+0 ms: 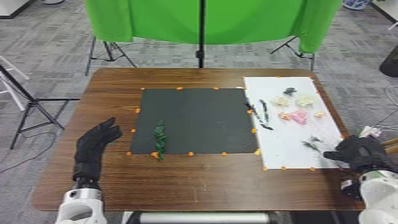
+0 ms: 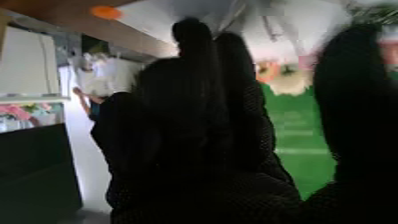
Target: Arrange flowers
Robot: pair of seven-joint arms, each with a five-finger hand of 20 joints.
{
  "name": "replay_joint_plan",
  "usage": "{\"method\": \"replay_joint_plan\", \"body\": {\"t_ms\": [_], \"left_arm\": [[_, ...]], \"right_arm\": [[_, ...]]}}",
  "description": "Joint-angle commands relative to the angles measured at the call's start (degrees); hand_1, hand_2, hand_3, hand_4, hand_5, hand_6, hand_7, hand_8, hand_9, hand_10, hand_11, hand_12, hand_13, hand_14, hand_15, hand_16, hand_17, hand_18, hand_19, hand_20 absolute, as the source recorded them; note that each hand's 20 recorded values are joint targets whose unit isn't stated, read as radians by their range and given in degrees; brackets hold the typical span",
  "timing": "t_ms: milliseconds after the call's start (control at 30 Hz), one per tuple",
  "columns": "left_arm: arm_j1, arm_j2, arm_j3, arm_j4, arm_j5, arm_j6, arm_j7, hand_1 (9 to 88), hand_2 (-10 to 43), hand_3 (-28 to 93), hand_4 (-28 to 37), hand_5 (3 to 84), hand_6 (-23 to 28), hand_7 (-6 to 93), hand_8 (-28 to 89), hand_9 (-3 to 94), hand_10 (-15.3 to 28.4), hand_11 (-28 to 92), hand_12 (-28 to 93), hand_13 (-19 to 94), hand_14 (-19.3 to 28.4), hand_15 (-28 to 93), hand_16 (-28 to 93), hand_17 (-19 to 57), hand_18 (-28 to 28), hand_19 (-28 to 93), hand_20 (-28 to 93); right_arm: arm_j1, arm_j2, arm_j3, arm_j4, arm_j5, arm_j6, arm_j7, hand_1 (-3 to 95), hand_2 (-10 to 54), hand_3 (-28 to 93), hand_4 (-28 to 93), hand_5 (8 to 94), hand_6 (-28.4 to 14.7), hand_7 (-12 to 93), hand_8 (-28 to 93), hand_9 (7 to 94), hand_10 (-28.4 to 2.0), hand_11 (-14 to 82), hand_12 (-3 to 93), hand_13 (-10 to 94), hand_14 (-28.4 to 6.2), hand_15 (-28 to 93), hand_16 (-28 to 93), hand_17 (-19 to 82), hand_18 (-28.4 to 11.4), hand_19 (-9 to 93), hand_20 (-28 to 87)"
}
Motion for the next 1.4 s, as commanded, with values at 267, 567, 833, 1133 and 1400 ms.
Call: {"method": "replay_joint_plan", "body": {"t_ms": [267,567,833,1133,1400], "left_arm": [[1.3,-0.80,0.49,0.02,0.32,-0.27,-0.96,20.4,5.9,68,-28.3,46.6,4.7,12.7,-7,45.7,14.2,23,11,34,18.5,36,-5,1.0,13.7,17,19],[1.3,-0.65,0.64,-0.08,0.36,-0.88,-1.27,20.2,5.9,68,-28.3,46.7,4.7,12.7,-7,45.9,14.2,23,11,34,18.5,36,-5,0.9,13.7,17,19],[-0.9,0.18,1.16,0.94,0.84,-3.27,-2.49,20.2,5.8,68,-28.3,46.7,4.7,12.6,-7,45.8,14.2,23,11,34,18.5,36,-5,0.9,13.6,17,19],[-0.8,0.78,0.87,0.86,0.83,-3.42,-2.88,20.2,5.7,68,-28.3,46.7,4.7,12.5,-7,45.8,14.2,23,12,34,18.6,36,-5,0.7,13.8,17,19],[-0.1,0.06,1.21,0.65,1.14,-4.31,-3.60,20.2,5.5,68,-28.3,46.6,4.8,12.3,-6,45.8,14.2,23,12,34,18.7,36,-5,0.7,13.8,17,19]], "right_arm": [[2.2,0.0,-3.2,-1.6,-4.0,14.9,0.9,58.7,-9.5,60,-24,83.0,2.1,28,8,88.5,-8.9,32.0,40.0,87,-3.5,66,33,63,-13.1,93,60],[17.0,-7.1,-19.2,-9.1,3.3,19.4,0.8,58.2,-9.5,61,-23,83.8,1.6,28,9,88.9,-9.4,33.7,38.8,87,-3.3,66,33,64,-13.0,93,60],[30.2,-17.3,-37.7,-1.5,7.2,17.8,-1.7,58.7,-9.5,59,-21,83.7,1.1,27,9,88.8,-9.4,34.1,38.2,87,-3.4,65,34,64,-12.8,93,60],[39.1,-21.9,-49.7,8.1,11.0,16.1,-2.5,58.9,-9.5,59,-21,84.0,1.1,27,10,89.0,-9.4,34.3,37.6,88,-3.1,65,33,65,-12.7,93,60],[42.7,-24.2,-53.9,14.0,12.3,15.5,-1.6,58.5,-9.5,59,-21,83.8,1.0,27,10,88.9,-9.3,34.1,37.6,89,-2.8,64,33,65,-12.5,93,60]]}}
